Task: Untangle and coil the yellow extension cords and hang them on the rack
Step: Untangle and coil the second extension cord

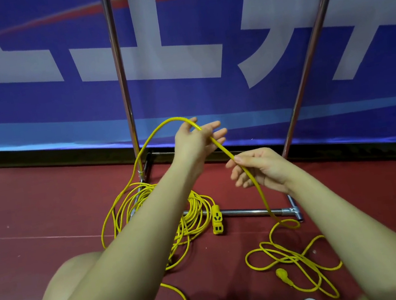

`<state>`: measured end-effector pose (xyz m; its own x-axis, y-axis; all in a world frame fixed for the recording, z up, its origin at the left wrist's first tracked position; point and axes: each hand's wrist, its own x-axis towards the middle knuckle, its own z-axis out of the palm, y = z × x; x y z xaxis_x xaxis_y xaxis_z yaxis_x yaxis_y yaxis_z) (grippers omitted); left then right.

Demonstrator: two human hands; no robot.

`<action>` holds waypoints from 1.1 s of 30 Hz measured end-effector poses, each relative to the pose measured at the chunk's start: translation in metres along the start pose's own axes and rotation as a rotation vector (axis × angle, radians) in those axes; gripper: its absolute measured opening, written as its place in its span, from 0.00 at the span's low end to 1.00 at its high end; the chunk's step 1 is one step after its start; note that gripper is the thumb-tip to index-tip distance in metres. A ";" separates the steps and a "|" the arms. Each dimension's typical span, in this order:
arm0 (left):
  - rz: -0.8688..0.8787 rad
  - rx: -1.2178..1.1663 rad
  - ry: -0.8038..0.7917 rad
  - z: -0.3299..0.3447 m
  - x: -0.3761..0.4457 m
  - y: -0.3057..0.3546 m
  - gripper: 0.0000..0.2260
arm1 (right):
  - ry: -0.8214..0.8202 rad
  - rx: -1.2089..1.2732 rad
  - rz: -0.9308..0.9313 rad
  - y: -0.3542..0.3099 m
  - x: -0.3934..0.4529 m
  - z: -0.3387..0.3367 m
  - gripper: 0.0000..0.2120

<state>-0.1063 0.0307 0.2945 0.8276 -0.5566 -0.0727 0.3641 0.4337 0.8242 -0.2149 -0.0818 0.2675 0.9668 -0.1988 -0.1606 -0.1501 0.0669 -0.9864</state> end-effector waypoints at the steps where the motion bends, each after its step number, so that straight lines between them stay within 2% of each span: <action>1: 0.005 -0.024 0.000 0.000 0.000 0.003 0.22 | -0.014 0.024 -0.006 -0.002 0.000 0.001 0.10; 6: 0.132 -0.113 0.076 -0.009 0.011 0.017 0.24 | -0.113 -0.006 0.043 -0.006 -0.007 0.000 0.13; 9: 0.143 -0.099 0.114 -0.021 0.019 0.020 0.22 | -0.091 -0.011 0.053 -0.003 -0.009 -0.003 0.11; 13: 0.034 0.032 -0.015 -0.013 0.010 0.011 0.13 | -0.017 -0.032 0.028 -0.003 -0.005 0.001 0.12; 17: 0.039 0.192 -0.093 -0.001 -0.008 -0.006 0.16 | 0.007 -0.008 0.007 -0.006 -0.002 0.005 0.12; 22: 0.130 0.021 0.045 -0.007 -0.002 0.008 0.17 | -0.064 -0.074 0.047 -0.010 -0.007 0.004 0.15; 27: 0.107 0.096 0.118 -0.030 0.015 0.019 0.05 | -0.064 -0.136 0.047 0.000 -0.011 -0.006 0.09; 33: -0.025 -0.023 -0.007 -0.020 0.003 0.009 0.13 | -0.059 -0.074 -0.014 -0.007 -0.012 -0.002 0.08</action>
<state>-0.0916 0.0470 0.2904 0.8153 -0.5722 -0.0889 0.3943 0.4362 0.8088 -0.2256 -0.0817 0.2765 0.9791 -0.1407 -0.1466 -0.1493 -0.0085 -0.9888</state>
